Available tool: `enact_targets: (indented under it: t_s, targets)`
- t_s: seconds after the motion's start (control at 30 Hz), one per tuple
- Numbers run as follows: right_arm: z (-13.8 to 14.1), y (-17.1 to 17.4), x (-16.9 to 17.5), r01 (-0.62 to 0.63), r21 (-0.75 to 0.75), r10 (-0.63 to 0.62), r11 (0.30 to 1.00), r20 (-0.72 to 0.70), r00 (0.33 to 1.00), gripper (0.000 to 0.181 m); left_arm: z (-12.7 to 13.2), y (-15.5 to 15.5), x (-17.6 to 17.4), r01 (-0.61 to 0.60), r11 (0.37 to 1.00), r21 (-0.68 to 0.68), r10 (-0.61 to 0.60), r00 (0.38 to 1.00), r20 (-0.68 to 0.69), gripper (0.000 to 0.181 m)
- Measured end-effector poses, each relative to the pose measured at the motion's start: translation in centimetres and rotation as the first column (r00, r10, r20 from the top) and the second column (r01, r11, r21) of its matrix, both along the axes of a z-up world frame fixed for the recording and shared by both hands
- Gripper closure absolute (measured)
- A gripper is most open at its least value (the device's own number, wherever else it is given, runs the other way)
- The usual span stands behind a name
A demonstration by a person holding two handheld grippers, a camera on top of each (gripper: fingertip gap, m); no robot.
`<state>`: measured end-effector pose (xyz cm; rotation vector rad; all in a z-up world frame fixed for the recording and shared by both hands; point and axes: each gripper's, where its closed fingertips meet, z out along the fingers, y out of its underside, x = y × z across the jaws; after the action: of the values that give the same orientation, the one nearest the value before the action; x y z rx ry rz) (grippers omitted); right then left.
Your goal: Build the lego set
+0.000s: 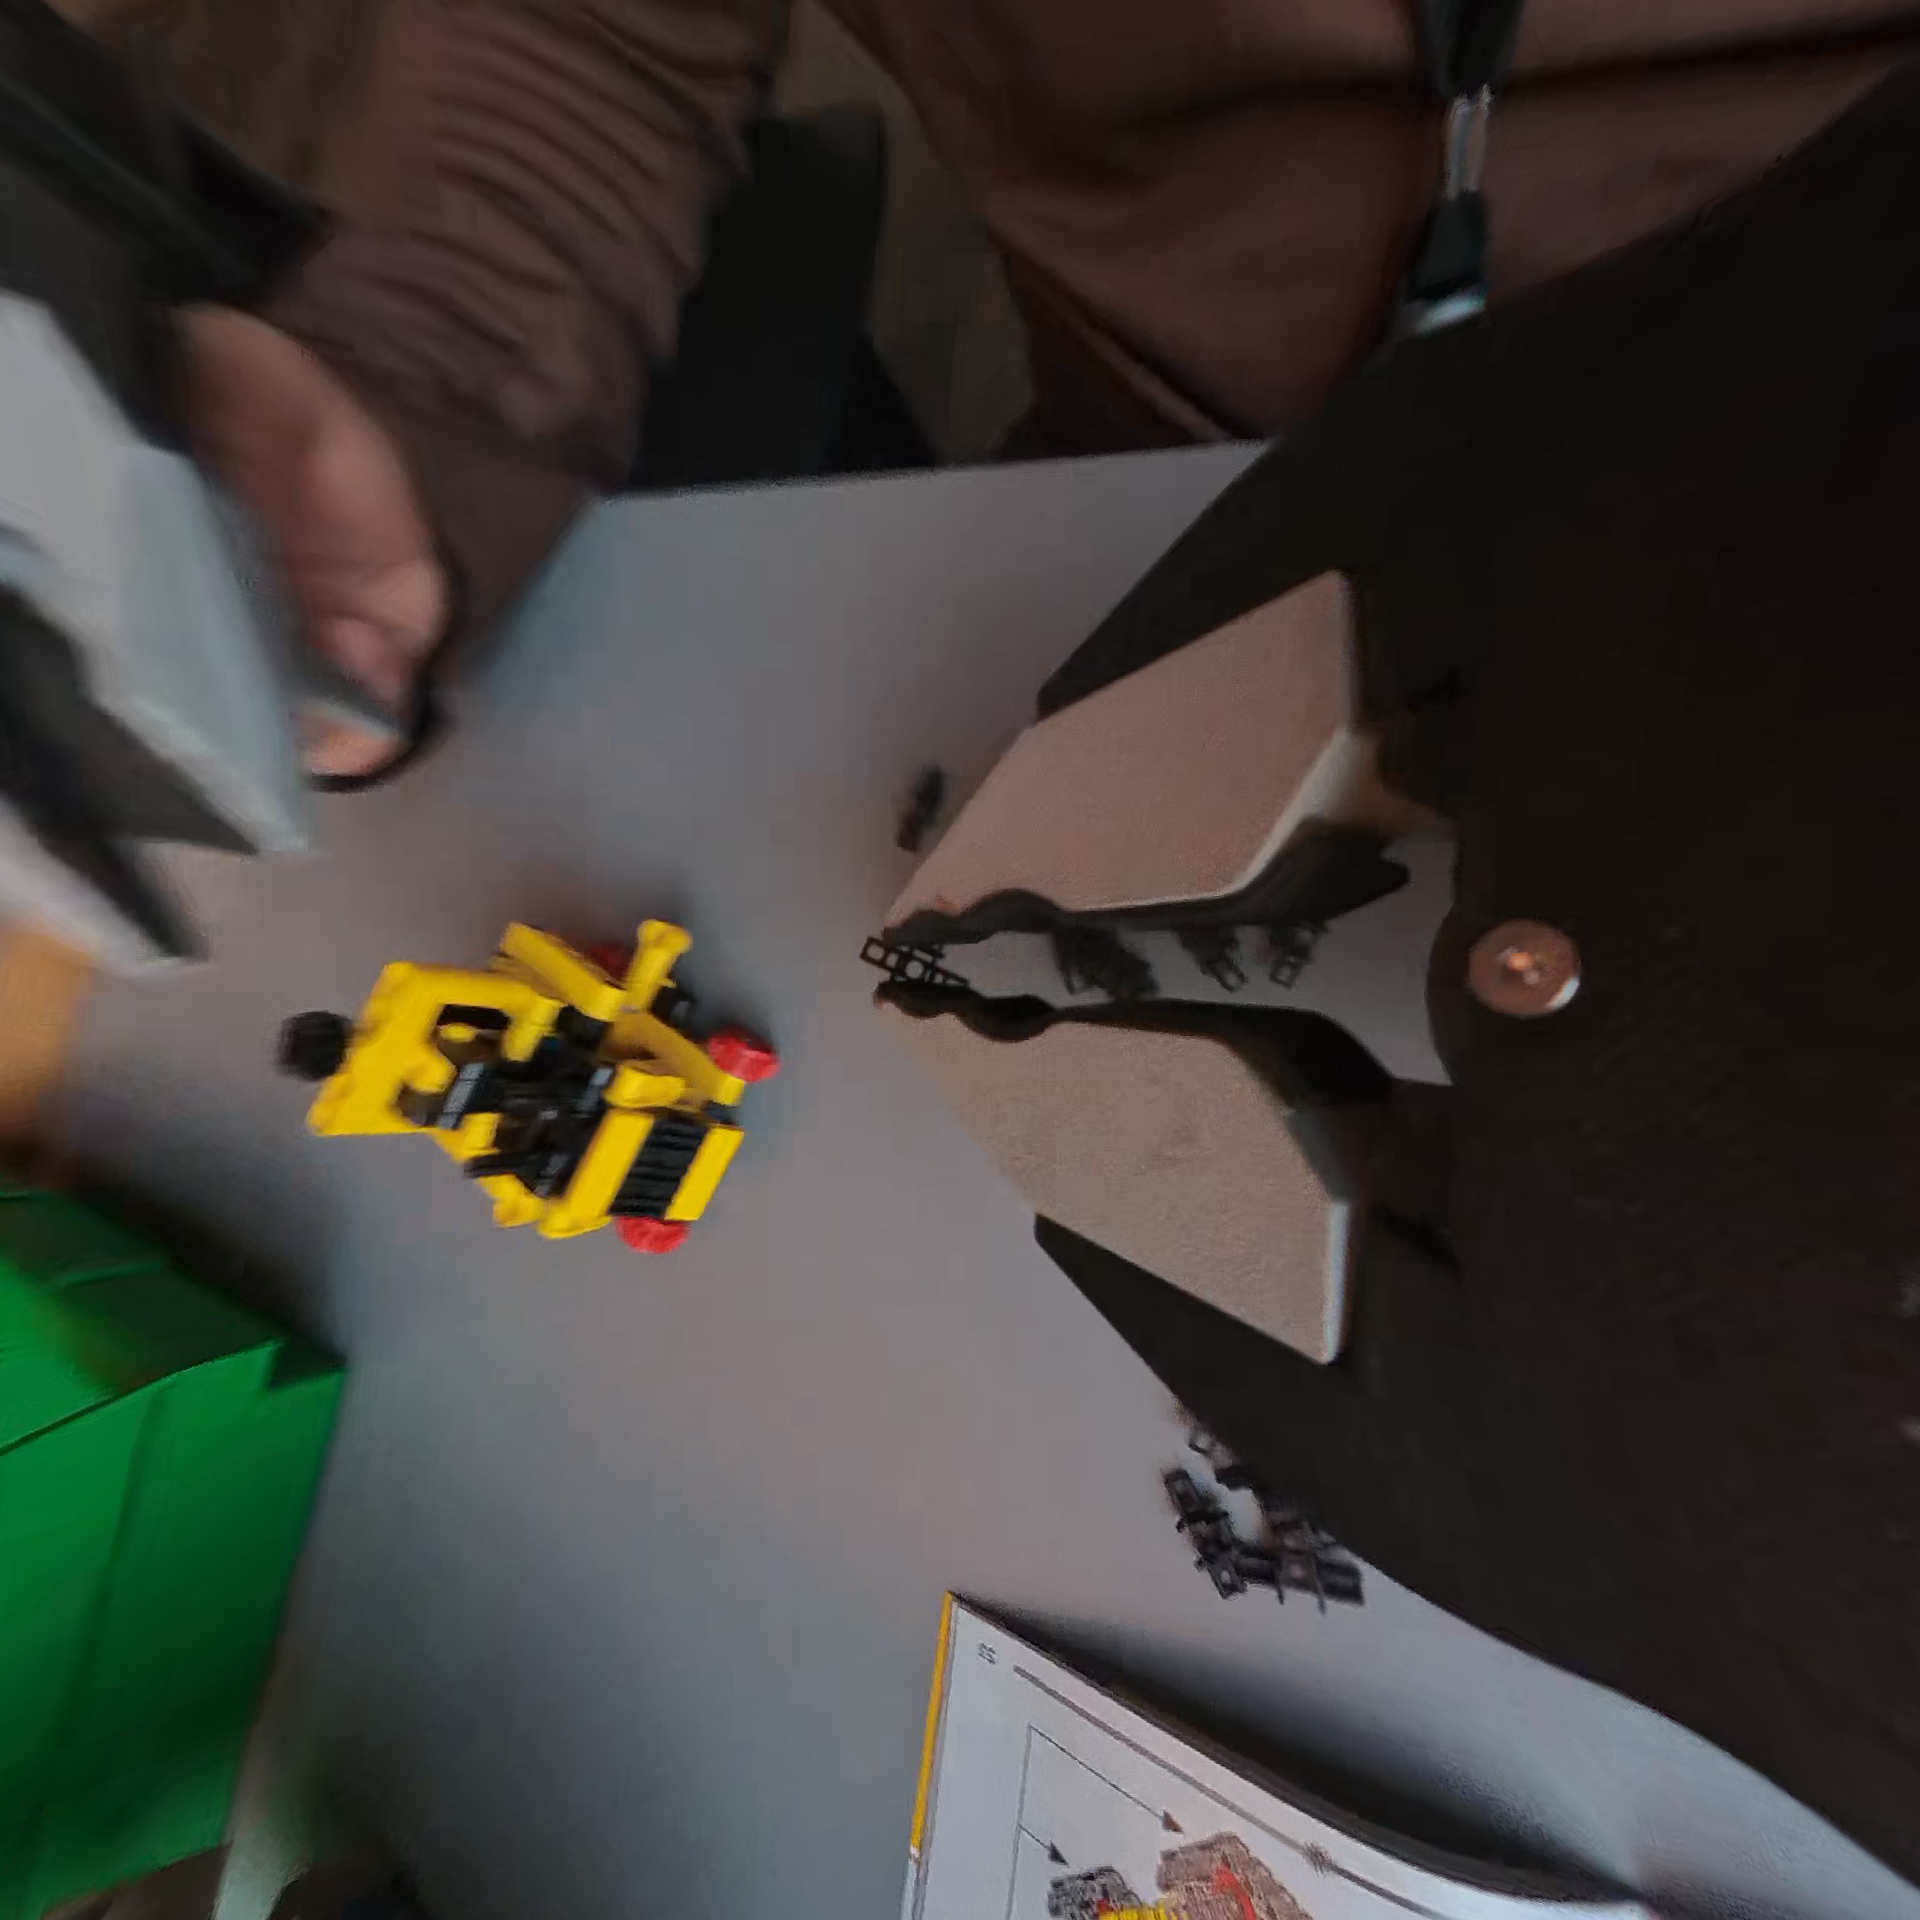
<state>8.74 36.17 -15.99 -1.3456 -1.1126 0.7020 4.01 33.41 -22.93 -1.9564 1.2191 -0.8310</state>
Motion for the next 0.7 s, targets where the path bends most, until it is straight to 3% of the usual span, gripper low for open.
enact_targets:
  t_s: [0.1,0.17,0.3,0.37,0.53,0.7]
  targets:
    - [-1.0,-1.7,-2.0,-0.049,-0.131,0.055,0.99,0.038,0.998,0.165,3.6,-0.2,0.1,0.005,1.0,-0.025,0.002,0.962,0.272,0.178]
    - [-0.9,-2.4,-3.2,-0.051,-0.179,0.061,0.983,0.051,0.997,0.167,5.5,0.1,-0.4,-0.019,0.998,0.056,-0.002,0.939,0.345,0.178]
    - [1.5,-4.1,-4.7,-0.141,-0.255,0.125,0.956,-0.08,0.989,0.172,6.7,-0.4,-0.5,-0.026,0.965,0.261,-0.061,0.946,0.319,0.178]
    - [1.5,-4.1,-5.1,-0.15,-0.325,0.123,0.934,-0.101,0.987,0.171,7.0,-0.8,-0.2,-0.027,0.933,0.358,-0.085,0.953,0.292,0.178]
    - [1.0,-3.7,-5.1,-0.139,-0.414,0.094,0.9,-0.127,0.987,0.174,7.8,-0.9,-0.3,-0.069,0.771,0.633,-0.062,0.981,0.183,0.178]
    - [1.1,-4.3,-5.7,-0.189,-0.462,0.131,0.867,-0.155,0.979,0.174,7.7,-1.4,0.1,-0.046,0.656,0.753,-0.049,0.994,0.103,0.178]
